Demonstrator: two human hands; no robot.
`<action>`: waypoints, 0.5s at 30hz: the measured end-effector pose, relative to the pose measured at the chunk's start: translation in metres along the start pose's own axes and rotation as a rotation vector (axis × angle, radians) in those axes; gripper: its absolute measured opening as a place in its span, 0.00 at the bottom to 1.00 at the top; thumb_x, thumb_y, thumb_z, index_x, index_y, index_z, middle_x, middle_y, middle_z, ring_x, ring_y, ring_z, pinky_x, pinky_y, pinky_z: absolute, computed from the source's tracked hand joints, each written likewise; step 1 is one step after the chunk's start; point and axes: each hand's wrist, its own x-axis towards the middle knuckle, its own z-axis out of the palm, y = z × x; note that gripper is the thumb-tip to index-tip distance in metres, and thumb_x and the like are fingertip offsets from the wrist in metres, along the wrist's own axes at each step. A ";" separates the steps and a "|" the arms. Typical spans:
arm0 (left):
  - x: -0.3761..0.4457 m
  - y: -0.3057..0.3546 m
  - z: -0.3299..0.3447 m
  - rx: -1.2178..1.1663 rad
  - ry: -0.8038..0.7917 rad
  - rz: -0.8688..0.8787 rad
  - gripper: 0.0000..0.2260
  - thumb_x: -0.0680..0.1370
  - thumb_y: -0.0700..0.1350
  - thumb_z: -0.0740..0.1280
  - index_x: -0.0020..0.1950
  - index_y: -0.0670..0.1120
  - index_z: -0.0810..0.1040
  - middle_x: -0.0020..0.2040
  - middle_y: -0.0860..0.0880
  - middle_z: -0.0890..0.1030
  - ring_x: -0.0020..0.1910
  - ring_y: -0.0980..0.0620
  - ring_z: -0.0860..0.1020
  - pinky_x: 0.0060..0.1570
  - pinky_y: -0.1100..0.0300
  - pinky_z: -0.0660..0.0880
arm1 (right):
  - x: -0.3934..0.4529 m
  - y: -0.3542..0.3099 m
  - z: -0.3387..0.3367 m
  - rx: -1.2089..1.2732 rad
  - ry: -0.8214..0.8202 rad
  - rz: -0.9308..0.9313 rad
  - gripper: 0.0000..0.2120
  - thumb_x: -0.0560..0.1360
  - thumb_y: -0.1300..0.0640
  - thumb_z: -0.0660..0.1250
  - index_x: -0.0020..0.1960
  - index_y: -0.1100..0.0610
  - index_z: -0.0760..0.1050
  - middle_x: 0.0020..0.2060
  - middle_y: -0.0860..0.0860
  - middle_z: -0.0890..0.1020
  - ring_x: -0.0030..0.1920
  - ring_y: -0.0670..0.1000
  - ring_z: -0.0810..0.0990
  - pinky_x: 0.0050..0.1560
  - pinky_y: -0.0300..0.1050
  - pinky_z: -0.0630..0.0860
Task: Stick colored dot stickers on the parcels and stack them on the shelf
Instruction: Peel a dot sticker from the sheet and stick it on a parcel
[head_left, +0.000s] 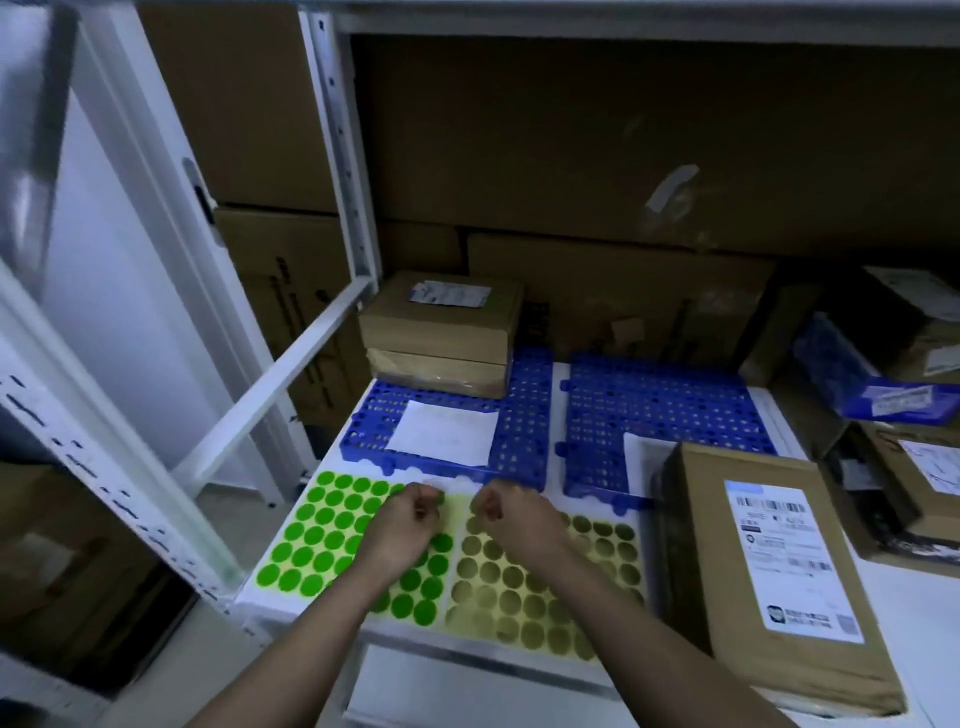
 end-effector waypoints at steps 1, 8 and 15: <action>0.001 -0.005 -0.002 0.043 -0.013 0.018 0.12 0.79 0.44 0.63 0.63 0.48 0.76 0.59 0.49 0.78 0.52 0.52 0.78 0.45 0.62 0.71 | 0.005 -0.001 0.005 -0.024 -0.021 0.016 0.07 0.78 0.55 0.62 0.54 0.50 0.76 0.53 0.50 0.80 0.53 0.53 0.79 0.49 0.47 0.77; 0.014 -0.024 -0.011 0.421 -0.139 0.124 0.24 0.76 0.51 0.67 0.71 0.48 0.67 0.65 0.46 0.71 0.63 0.47 0.70 0.60 0.56 0.70 | 0.029 -0.010 0.028 -0.028 -0.048 0.116 0.20 0.76 0.54 0.66 0.66 0.54 0.68 0.63 0.54 0.70 0.61 0.56 0.73 0.54 0.46 0.72; 0.026 -0.028 -0.017 0.568 -0.245 0.187 0.33 0.73 0.55 0.70 0.73 0.50 0.60 0.67 0.47 0.64 0.67 0.48 0.64 0.63 0.56 0.67 | 0.044 -0.021 0.039 -0.096 -0.071 0.232 0.28 0.73 0.48 0.70 0.68 0.55 0.63 0.65 0.55 0.66 0.62 0.57 0.73 0.56 0.51 0.74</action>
